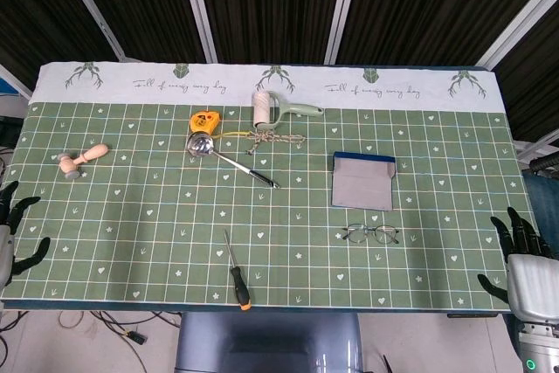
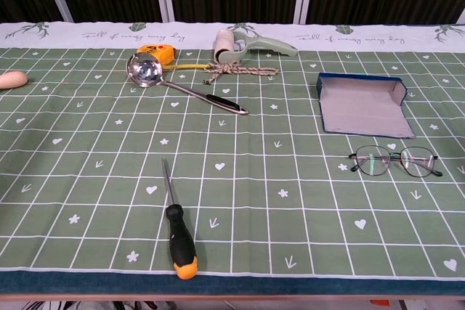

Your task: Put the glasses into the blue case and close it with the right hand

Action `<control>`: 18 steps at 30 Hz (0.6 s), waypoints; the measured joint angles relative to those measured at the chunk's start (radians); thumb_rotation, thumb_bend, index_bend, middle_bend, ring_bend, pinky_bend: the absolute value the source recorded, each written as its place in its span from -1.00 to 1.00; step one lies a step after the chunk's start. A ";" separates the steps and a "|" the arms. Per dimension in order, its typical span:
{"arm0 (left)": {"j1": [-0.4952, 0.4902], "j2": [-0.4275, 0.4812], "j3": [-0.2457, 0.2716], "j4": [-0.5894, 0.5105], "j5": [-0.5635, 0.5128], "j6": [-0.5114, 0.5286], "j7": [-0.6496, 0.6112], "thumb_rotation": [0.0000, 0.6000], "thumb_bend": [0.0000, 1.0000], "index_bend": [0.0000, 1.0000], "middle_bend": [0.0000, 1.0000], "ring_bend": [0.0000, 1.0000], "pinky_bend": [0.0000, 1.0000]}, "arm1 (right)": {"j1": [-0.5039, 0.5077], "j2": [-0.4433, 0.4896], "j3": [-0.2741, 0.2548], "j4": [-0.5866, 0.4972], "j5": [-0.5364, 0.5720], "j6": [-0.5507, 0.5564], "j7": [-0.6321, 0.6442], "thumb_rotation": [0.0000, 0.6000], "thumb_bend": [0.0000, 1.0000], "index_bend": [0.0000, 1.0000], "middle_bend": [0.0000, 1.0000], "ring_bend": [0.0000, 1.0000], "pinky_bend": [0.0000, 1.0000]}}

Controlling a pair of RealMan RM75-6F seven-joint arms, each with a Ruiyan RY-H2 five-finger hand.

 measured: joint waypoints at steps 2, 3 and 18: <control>0.001 0.000 0.001 0.000 0.000 0.000 0.003 1.00 -0.39 -0.57 -1.00 -1.00 -1.00 | 0.002 0.006 -0.004 -0.005 0.005 -0.011 -0.002 1.00 -0.89 -0.67 -0.89 -0.76 -0.48; 0.002 0.000 0.002 0.000 0.000 0.001 0.003 1.00 -0.39 -0.57 -1.00 -1.00 -1.00 | 0.002 0.008 -0.005 -0.007 0.007 -0.016 -0.001 1.00 -0.89 -0.66 -0.88 -0.76 -0.48; 0.001 -0.002 0.003 -0.001 0.001 0.000 0.005 1.00 -0.39 -0.64 -1.00 -1.00 -1.00 | 0.014 0.022 -0.027 0.001 -0.036 -0.045 0.113 1.00 -0.89 -0.66 -0.84 -0.73 -0.48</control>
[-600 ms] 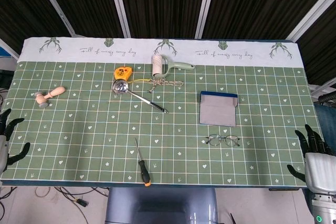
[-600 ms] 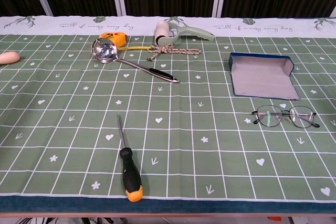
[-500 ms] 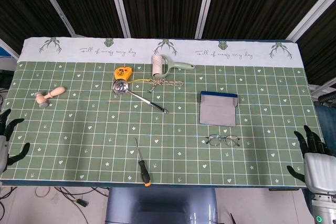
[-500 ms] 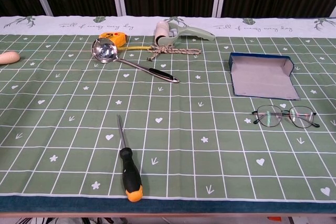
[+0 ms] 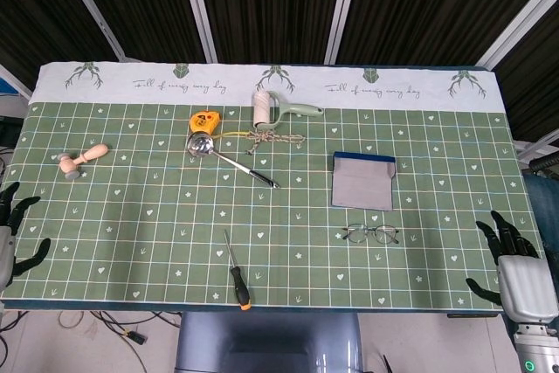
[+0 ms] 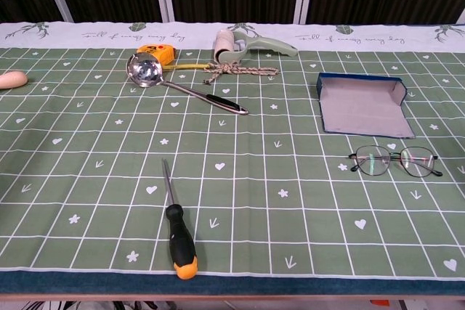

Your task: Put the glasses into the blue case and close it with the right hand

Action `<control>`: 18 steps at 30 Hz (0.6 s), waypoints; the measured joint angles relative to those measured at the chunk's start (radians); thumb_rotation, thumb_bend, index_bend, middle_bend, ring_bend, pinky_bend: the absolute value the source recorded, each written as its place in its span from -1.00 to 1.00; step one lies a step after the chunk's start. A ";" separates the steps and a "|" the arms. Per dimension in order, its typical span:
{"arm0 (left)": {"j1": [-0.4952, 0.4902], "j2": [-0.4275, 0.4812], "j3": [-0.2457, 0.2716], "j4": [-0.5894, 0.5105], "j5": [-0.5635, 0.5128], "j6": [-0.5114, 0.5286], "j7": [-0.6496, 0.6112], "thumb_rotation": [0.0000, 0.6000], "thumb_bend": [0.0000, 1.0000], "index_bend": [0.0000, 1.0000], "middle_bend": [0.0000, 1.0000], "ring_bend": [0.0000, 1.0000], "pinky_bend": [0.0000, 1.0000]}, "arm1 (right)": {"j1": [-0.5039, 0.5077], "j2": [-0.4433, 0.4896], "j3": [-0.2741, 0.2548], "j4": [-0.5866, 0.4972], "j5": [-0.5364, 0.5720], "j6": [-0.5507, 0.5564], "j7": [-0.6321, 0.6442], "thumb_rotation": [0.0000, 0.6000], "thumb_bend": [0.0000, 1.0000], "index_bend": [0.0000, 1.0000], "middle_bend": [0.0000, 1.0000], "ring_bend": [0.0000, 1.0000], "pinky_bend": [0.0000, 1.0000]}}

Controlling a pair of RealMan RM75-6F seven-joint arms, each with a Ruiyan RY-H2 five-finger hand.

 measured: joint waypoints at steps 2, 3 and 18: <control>0.002 0.001 -0.001 -0.004 -0.002 0.002 -0.005 1.00 -0.39 -0.64 -1.00 -1.00 -1.00 | 0.000 0.001 -0.004 0.001 0.002 -0.005 -0.006 1.00 -0.89 -0.65 -0.84 -0.73 -0.48; 0.003 0.002 -0.002 -0.006 -0.003 0.003 -0.009 1.00 -0.39 -0.64 -1.00 -1.00 -1.00 | 0.000 0.003 -0.008 0.002 0.002 -0.011 -0.009 1.00 -0.88 -0.64 -0.84 -0.73 -0.48; -0.003 0.006 -0.003 -0.017 -0.026 -0.018 0.000 1.00 -0.39 -0.63 -1.00 -1.00 -1.00 | 0.197 0.082 0.028 -0.023 0.107 -0.378 0.027 1.00 -0.80 -0.36 -0.84 -0.74 -0.48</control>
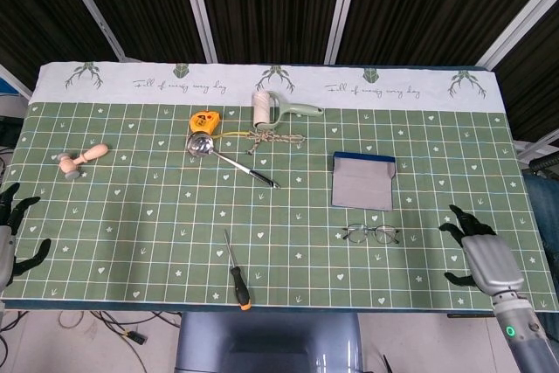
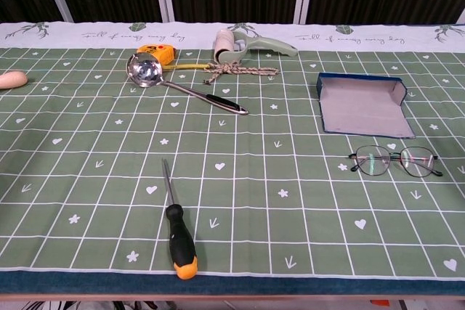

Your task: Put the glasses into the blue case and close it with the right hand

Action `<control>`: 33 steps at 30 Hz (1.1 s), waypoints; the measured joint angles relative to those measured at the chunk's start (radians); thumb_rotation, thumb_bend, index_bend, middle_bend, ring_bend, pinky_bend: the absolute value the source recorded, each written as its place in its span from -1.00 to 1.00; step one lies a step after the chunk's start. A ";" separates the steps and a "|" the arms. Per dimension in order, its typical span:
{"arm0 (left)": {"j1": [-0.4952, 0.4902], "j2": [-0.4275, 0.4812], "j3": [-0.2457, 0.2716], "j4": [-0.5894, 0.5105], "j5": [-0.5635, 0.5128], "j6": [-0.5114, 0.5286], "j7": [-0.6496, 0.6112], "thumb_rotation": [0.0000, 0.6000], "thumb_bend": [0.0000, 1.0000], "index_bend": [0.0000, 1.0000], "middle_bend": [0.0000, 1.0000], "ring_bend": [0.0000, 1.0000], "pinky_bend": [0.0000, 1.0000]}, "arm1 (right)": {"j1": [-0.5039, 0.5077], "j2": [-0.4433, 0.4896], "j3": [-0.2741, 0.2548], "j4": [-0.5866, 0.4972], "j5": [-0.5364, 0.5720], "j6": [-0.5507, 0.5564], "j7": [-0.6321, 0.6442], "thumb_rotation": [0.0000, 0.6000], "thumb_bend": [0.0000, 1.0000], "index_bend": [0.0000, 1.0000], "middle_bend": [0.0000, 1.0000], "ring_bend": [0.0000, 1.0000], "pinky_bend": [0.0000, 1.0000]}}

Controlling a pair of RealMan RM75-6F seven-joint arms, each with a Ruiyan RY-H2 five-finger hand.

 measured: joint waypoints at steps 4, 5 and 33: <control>0.000 0.003 -0.001 -0.002 -0.002 -0.002 -0.003 1.00 -0.38 -0.63 -1.00 -1.00 -1.00 | 0.102 -0.016 0.037 0.006 0.099 -0.149 0.004 1.00 -0.79 -0.35 -0.84 -0.74 -0.48; 0.000 0.003 -0.001 -0.002 -0.003 -0.003 -0.003 1.00 -0.38 -0.63 -1.00 -1.00 -1.00 | 0.132 -0.024 0.049 0.010 0.131 -0.184 0.003 1.00 -0.79 -0.34 -0.84 -0.74 -0.49; -0.004 0.019 -0.001 -0.011 -0.015 -0.019 -0.020 1.00 -0.38 -0.62 -1.00 -1.00 -1.00 | 0.393 -0.451 0.082 0.219 0.564 -0.148 -0.306 1.00 -0.37 0.13 -0.83 -0.74 -0.48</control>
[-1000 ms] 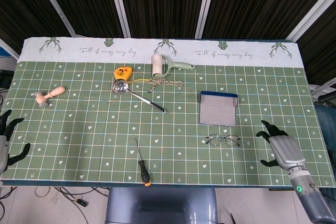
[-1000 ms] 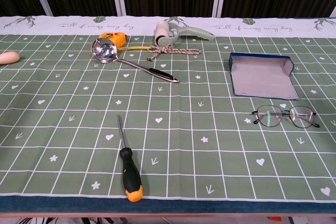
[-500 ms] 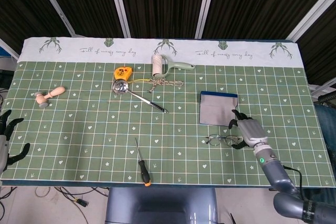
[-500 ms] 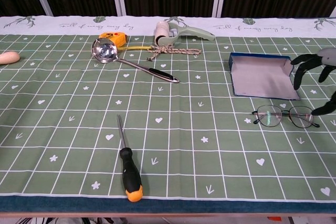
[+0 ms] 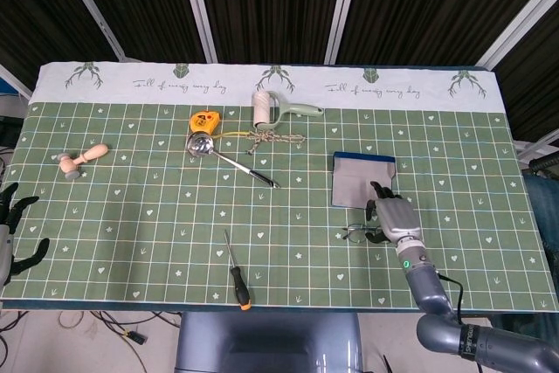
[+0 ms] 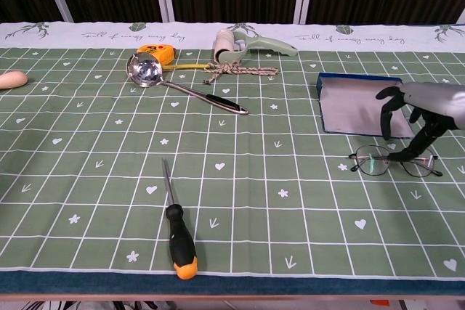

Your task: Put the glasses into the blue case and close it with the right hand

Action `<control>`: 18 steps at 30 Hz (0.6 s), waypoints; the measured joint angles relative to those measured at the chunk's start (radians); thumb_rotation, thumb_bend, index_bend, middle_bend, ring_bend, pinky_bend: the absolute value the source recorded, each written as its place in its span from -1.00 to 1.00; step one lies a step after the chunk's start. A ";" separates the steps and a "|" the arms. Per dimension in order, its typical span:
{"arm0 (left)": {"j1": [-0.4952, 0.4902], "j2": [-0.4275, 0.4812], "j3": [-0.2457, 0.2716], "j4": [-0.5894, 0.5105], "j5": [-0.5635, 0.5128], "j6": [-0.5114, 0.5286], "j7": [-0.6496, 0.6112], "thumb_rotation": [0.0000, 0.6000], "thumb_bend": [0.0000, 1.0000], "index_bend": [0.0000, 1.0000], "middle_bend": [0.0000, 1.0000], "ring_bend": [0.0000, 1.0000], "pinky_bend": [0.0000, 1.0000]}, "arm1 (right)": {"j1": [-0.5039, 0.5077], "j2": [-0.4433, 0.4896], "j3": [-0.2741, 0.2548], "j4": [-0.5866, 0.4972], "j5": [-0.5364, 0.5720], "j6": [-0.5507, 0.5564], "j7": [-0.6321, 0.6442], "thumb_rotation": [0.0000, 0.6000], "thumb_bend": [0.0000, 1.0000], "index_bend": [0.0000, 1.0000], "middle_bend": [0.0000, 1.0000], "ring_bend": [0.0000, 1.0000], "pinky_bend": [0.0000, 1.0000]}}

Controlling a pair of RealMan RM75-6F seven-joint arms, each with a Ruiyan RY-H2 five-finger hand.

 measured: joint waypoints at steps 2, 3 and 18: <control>0.000 0.000 0.001 0.001 0.001 0.000 0.000 1.00 -0.38 -0.62 -1.00 -1.00 -1.00 | -0.001 -0.006 -0.005 0.008 -0.005 0.008 -0.001 1.00 -0.35 0.14 -0.83 -0.74 -0.48; 0.000 0.000 0.001 0.001 0.001 0.000 0.000 1.00 -0.38 -0.62 -1.00 -1.00 -1.00 | -0.001 -0.008 -0.007 0.010 -0.006 0.009 -0.001 1.00 -0.34 0.14 -0.83 -0.74 -0.48; -0.001 0.000 0.000 -0.001 -0.002 0.001 0.004 1.00 -0.38 -0.62 -1.00 -1.00 -1.00 | -0.003 -0.013 -0.024 0.044 -0.003 -0.011 0.022 1.00 -0.19 0.16 -0.83 -0.74 -0.48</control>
